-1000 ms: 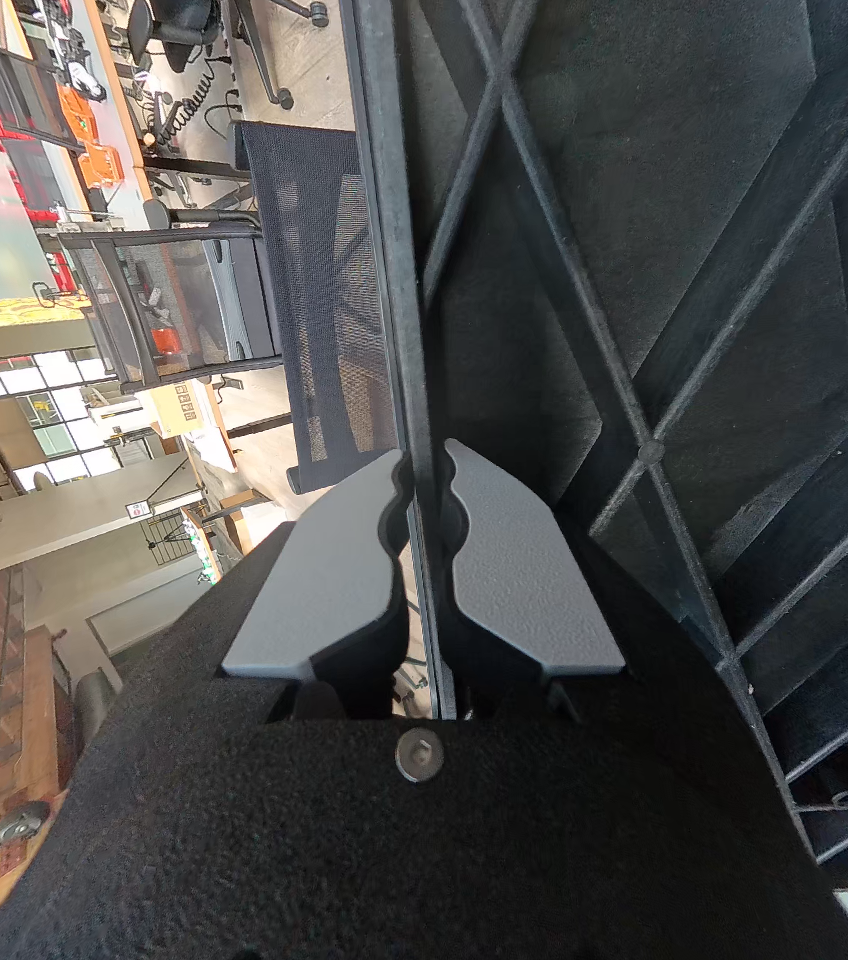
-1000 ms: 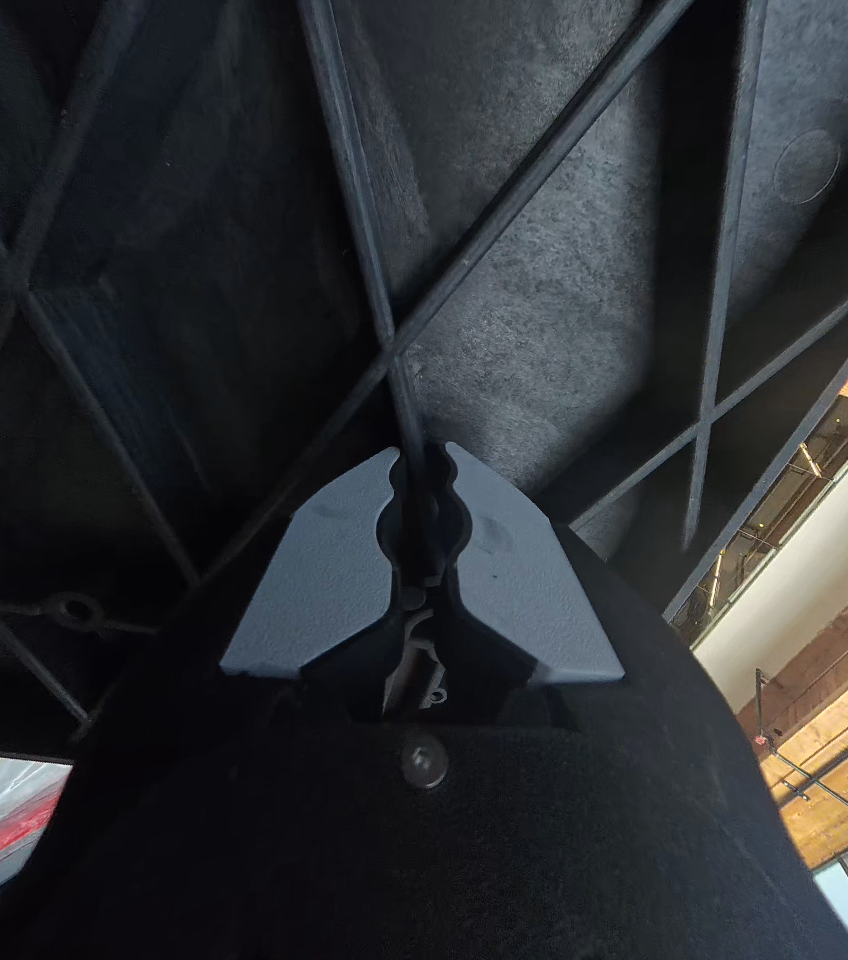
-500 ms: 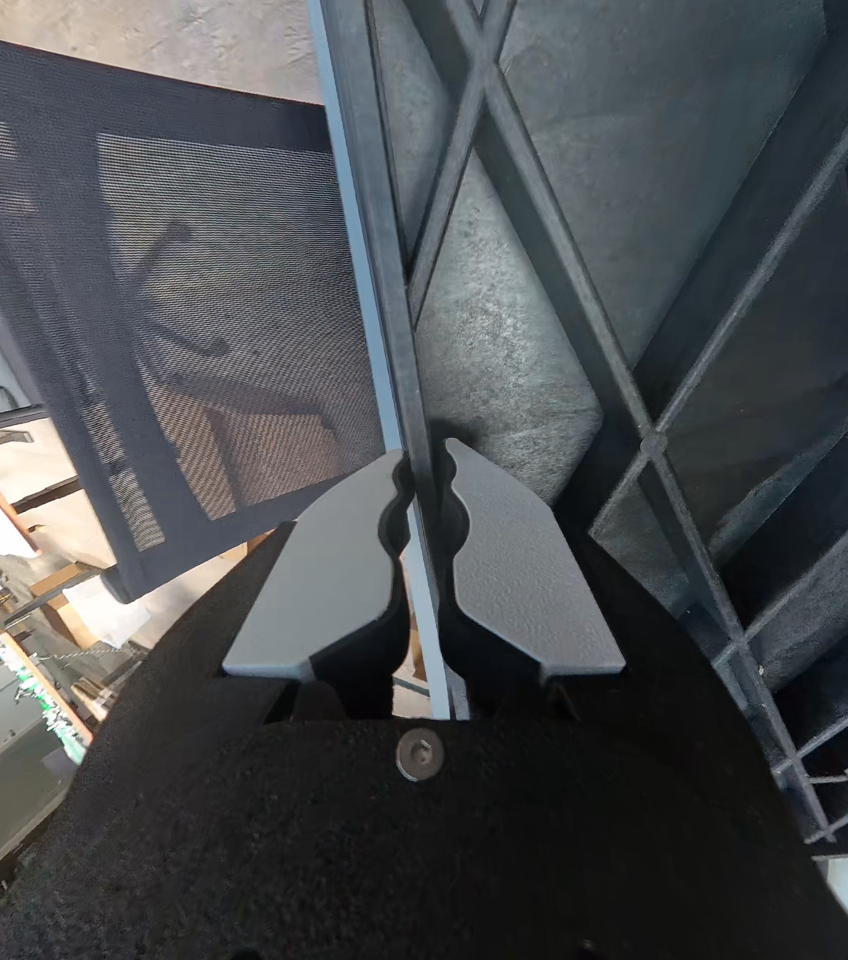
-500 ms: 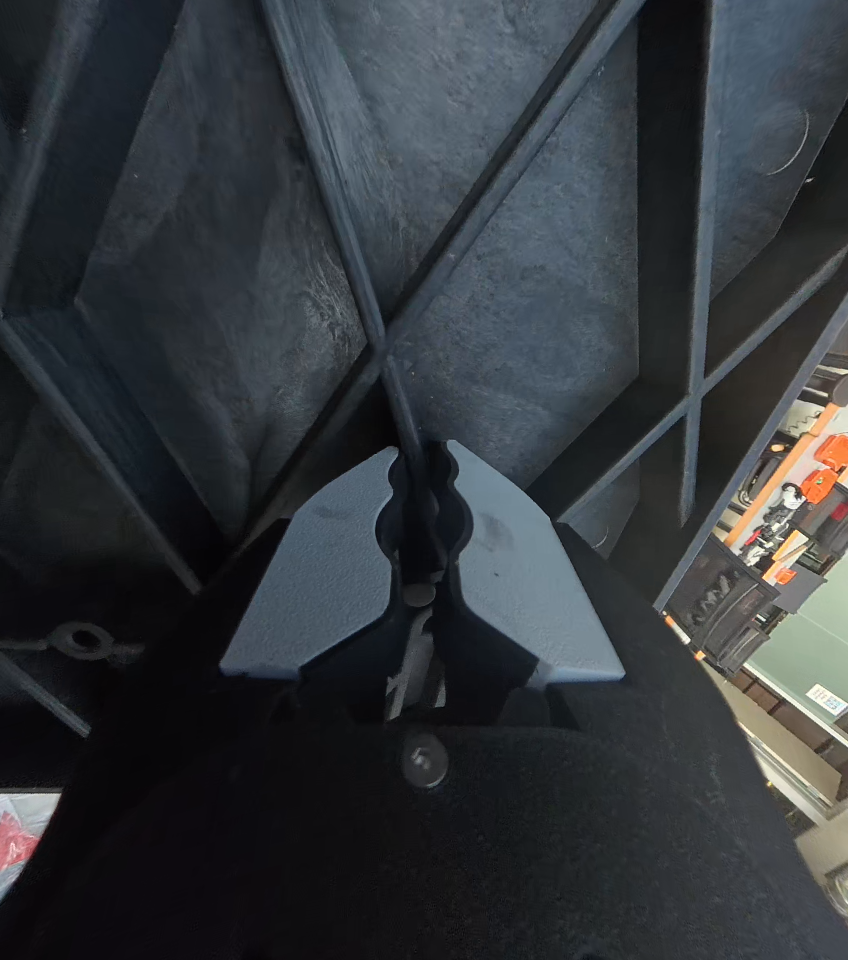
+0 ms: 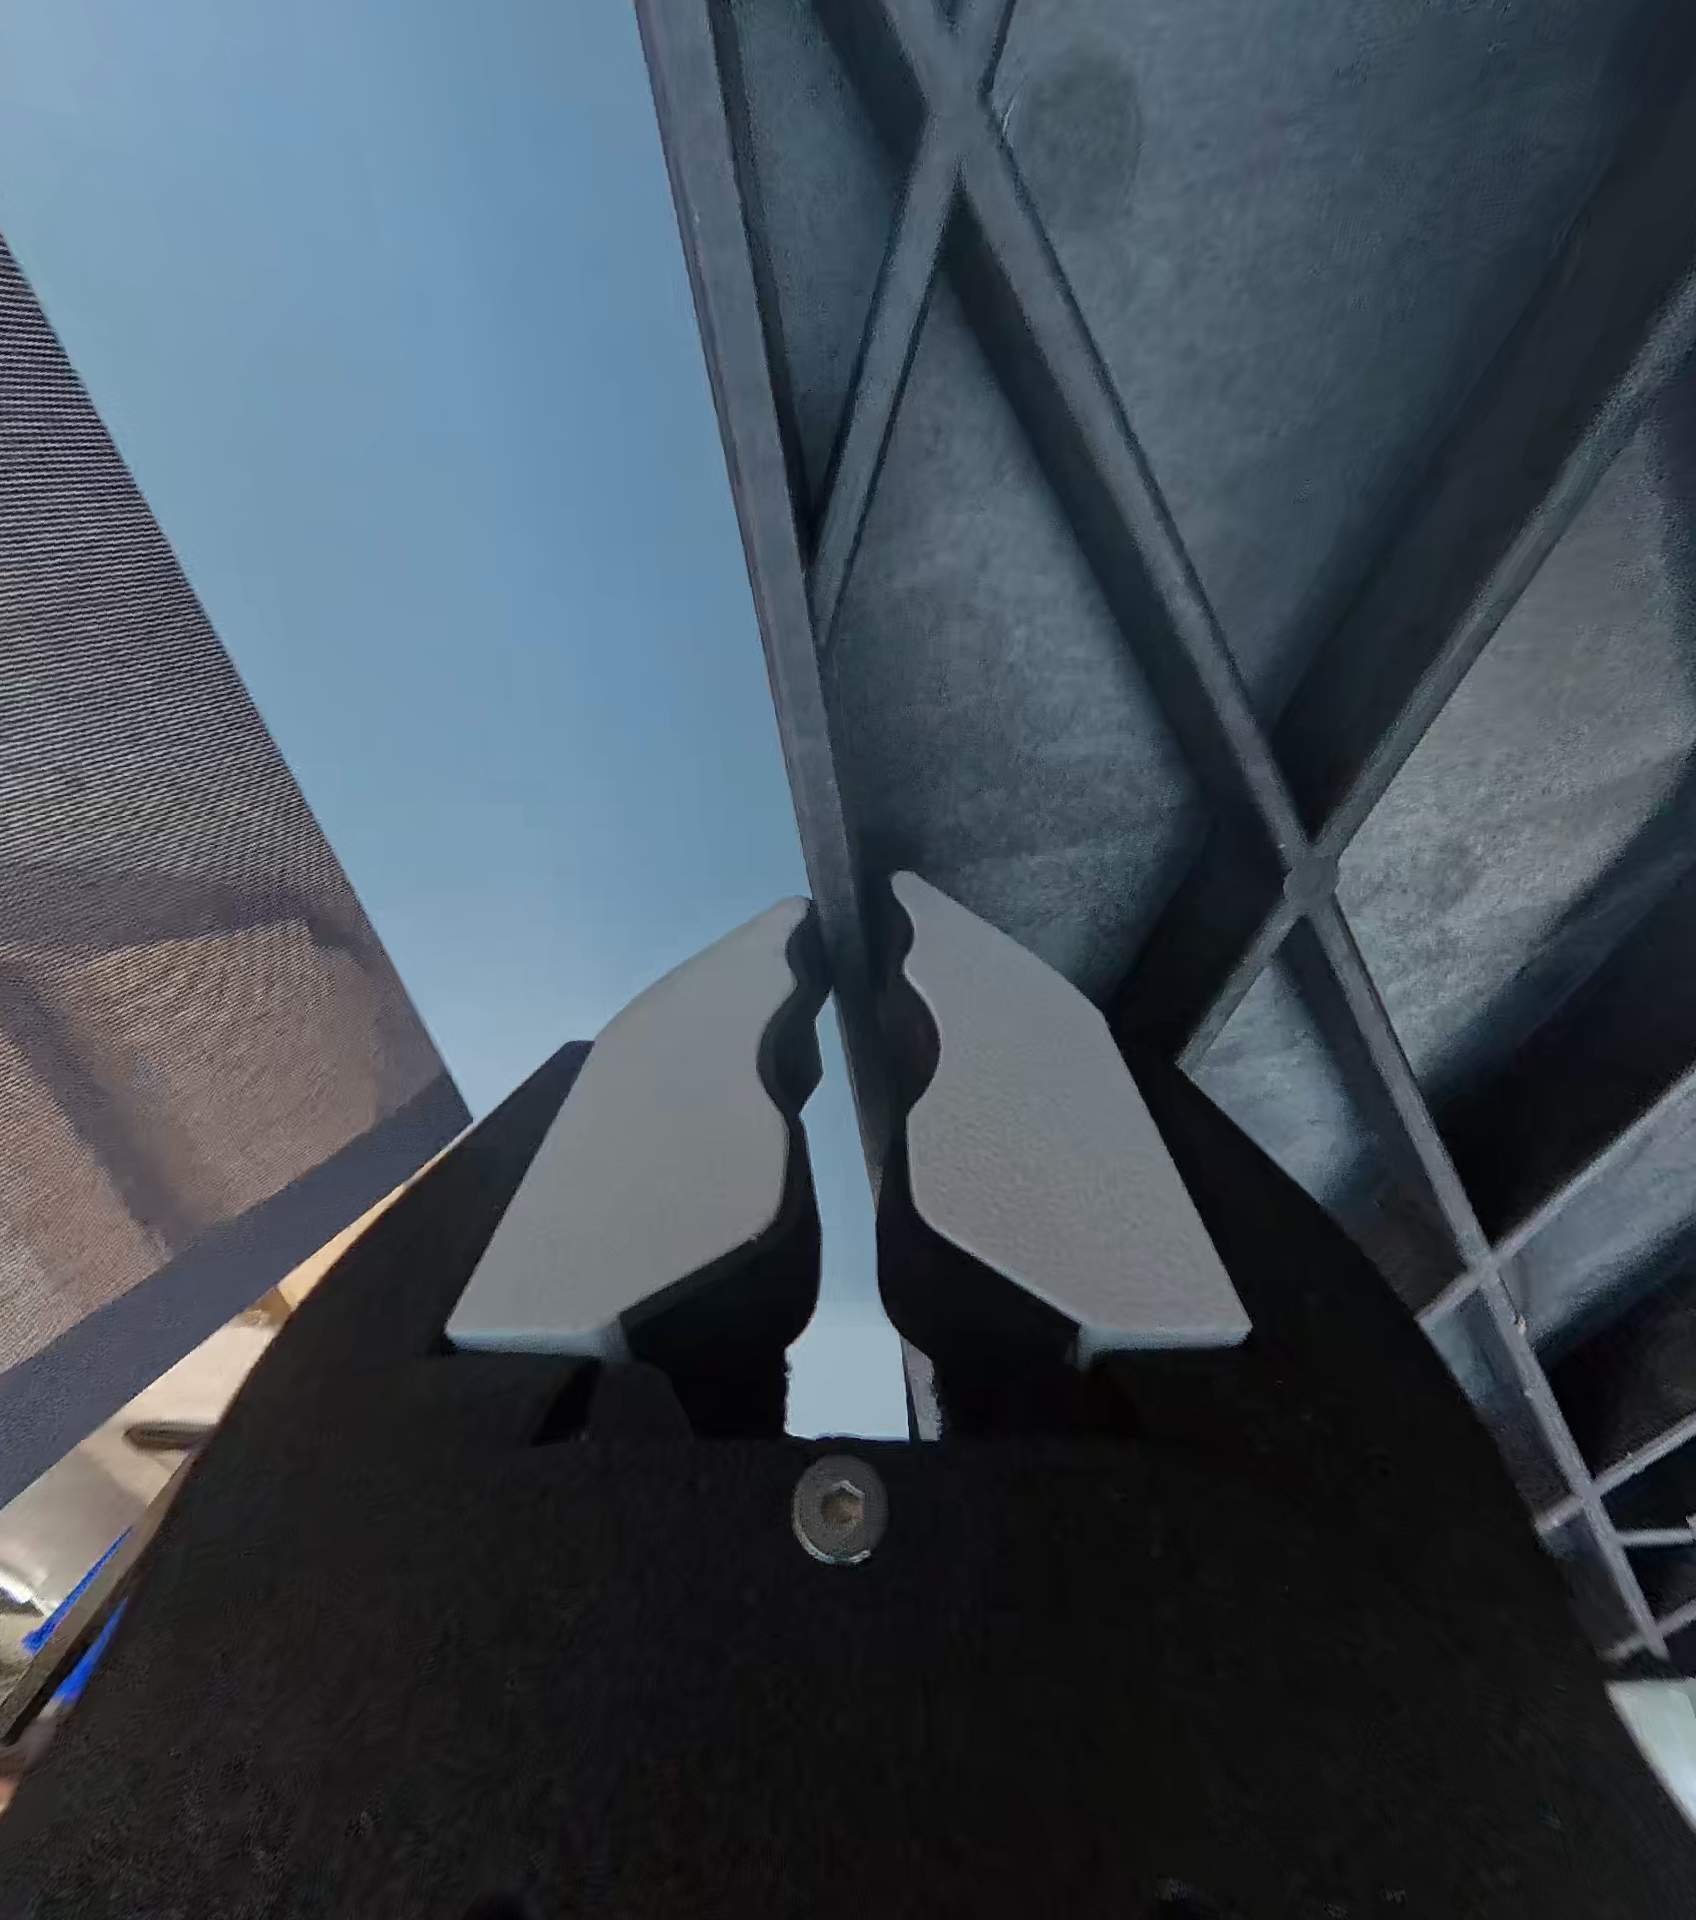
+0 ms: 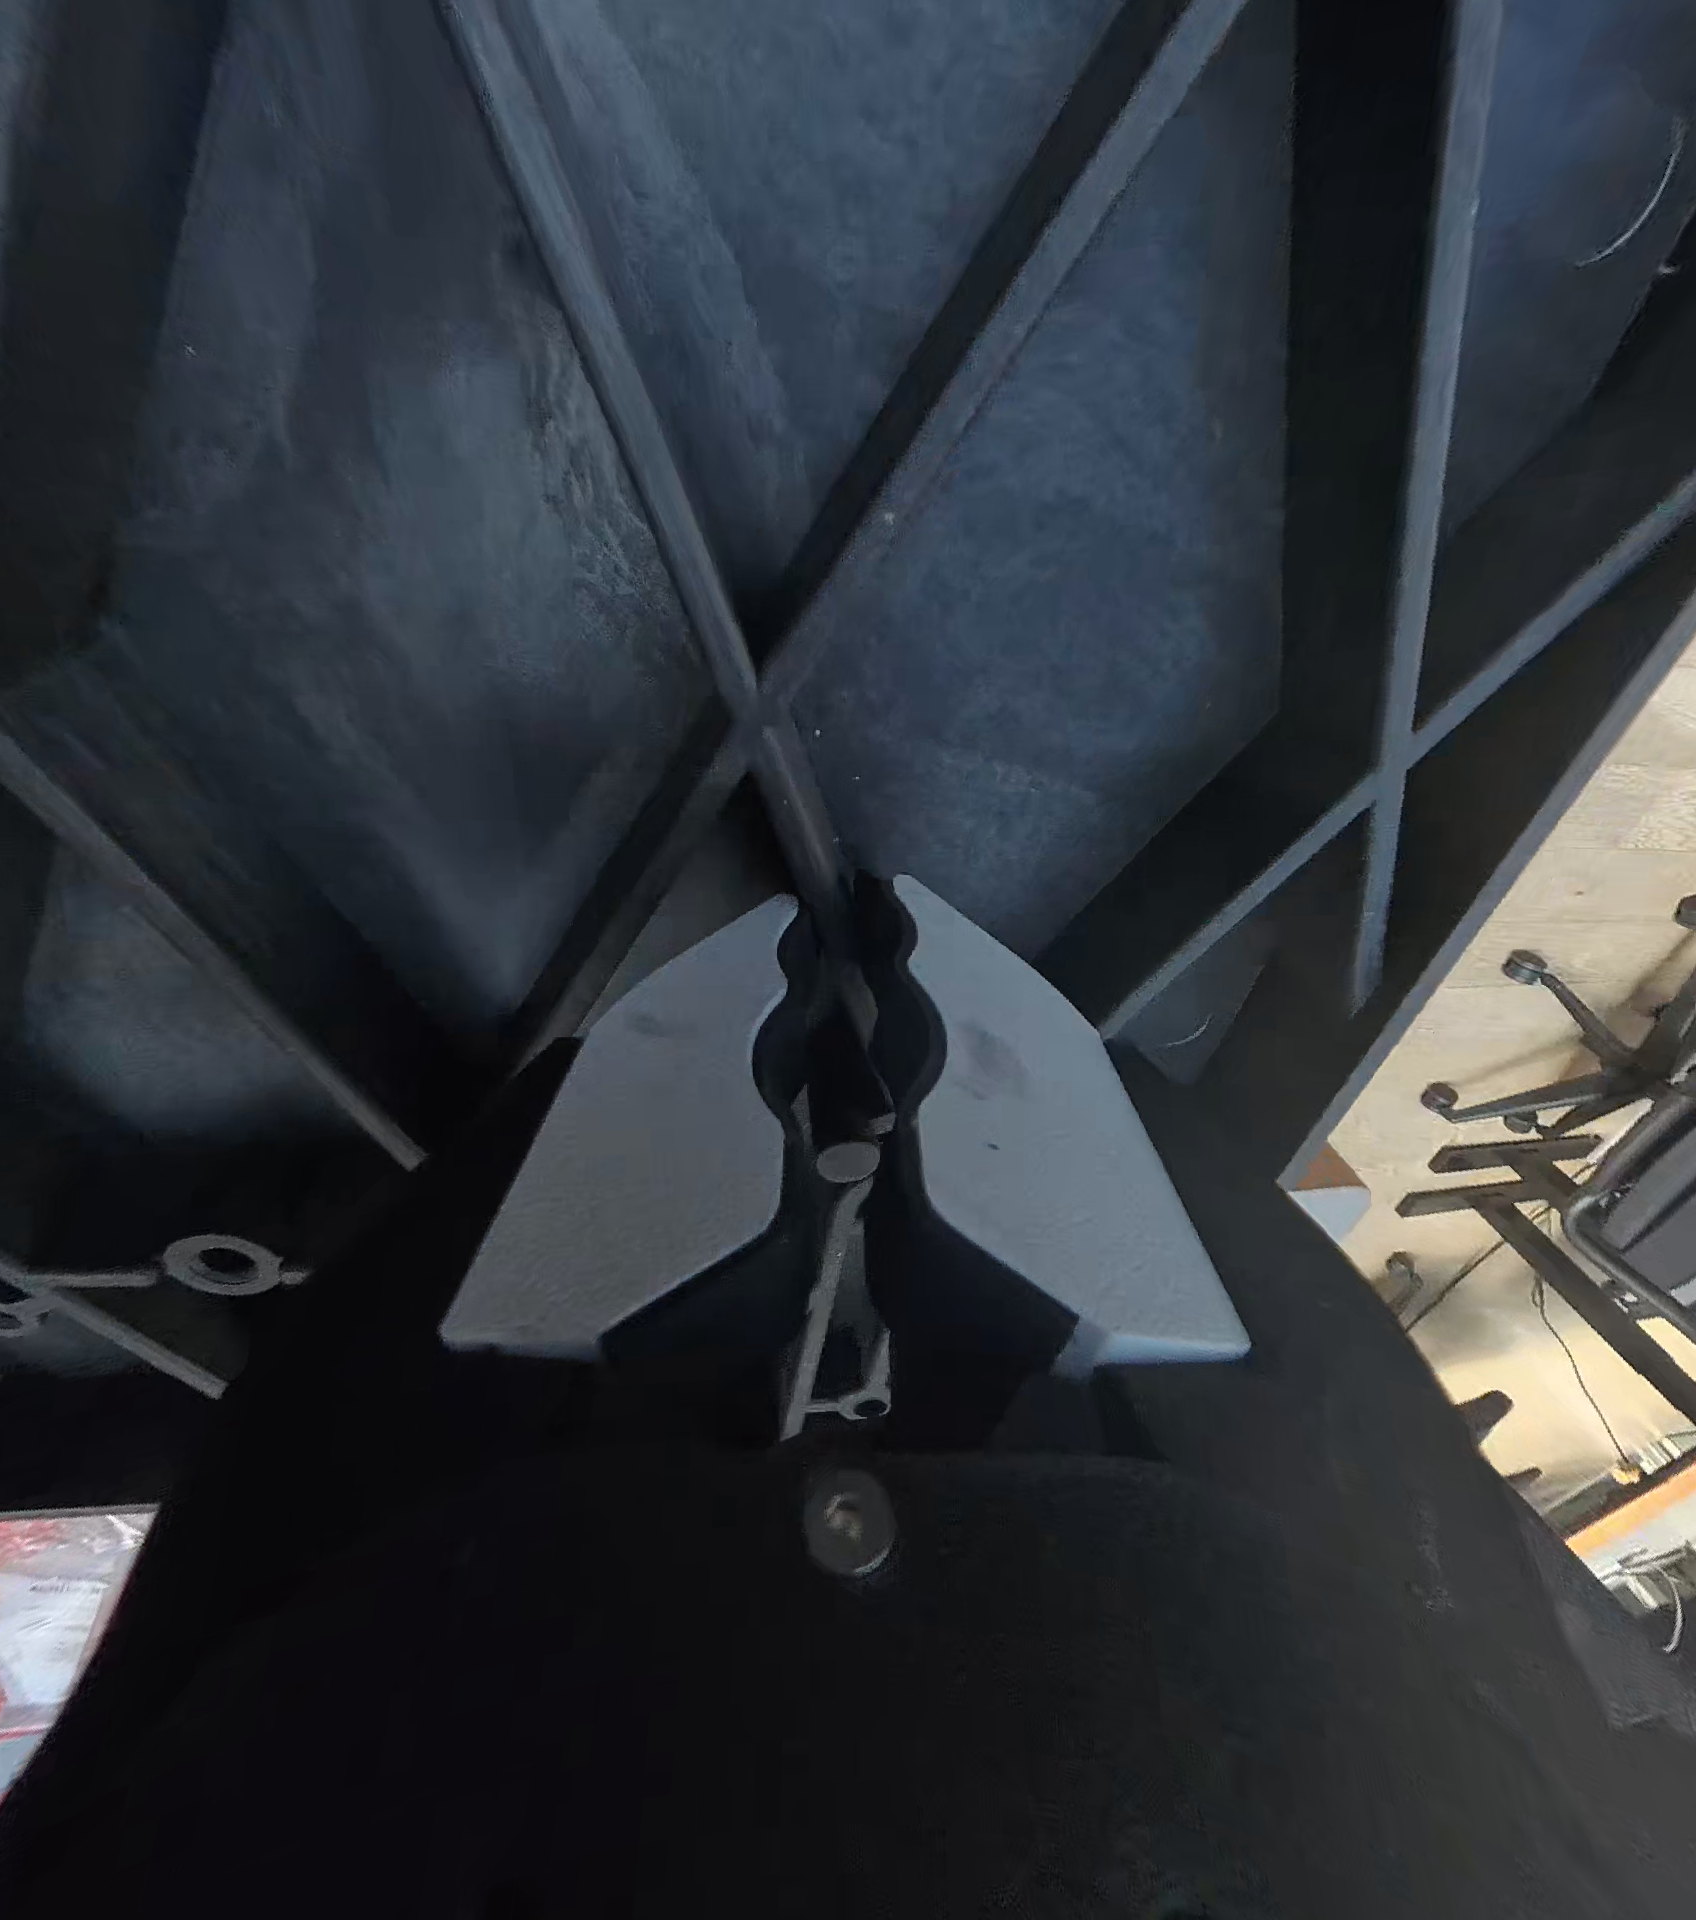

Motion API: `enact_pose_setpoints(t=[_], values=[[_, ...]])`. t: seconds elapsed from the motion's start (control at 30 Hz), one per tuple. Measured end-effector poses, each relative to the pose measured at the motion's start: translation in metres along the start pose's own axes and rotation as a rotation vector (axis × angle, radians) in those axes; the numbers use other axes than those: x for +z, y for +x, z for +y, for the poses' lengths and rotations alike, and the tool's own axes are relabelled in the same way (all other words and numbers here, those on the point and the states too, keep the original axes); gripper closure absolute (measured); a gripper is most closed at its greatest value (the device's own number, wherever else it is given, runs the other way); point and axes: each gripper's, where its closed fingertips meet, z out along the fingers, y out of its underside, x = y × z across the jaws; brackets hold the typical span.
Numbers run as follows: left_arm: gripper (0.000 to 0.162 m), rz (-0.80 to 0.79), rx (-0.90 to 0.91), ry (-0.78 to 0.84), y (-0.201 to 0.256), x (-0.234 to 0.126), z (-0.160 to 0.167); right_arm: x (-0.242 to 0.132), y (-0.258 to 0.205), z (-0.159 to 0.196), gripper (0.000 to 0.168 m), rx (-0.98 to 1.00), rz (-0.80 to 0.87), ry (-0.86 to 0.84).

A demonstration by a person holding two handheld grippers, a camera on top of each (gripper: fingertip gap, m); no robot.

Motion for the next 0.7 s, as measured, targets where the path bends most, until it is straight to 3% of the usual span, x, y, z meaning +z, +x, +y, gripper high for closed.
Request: enact_pose_setpoints(t=[0.23,0.43,0.6,0.63,0.7], values=[[0.154,0.084,-0.026,0.003,0.011,0.04,0.009,0.031,-0.01,-0.007,0.159,0.013,-0.059,-0.023],[0.153,0.138,0.016,0.03,0.011,0.043,0.013,0.034,-0.01,-0.008,0.159,0.02,-0.105,-0.011],[0.153,0.087,-0.097,0.051,0.011,0.042,0.018,0.034,-0.011,-0.008,0.156,0.138,-0.093,-0.006],[0.144,0.049,-0.138,0.019,0.009,0.04,0.027,0.033,-0.011,-0.008,0.154,0.187,-0.077,0.005],[0.108,-0.023,-0.254,-0.057,0.01,0.035,0.053,0.025,-0.013,-0.004,0.142,0.286,-0.037,0.025]])
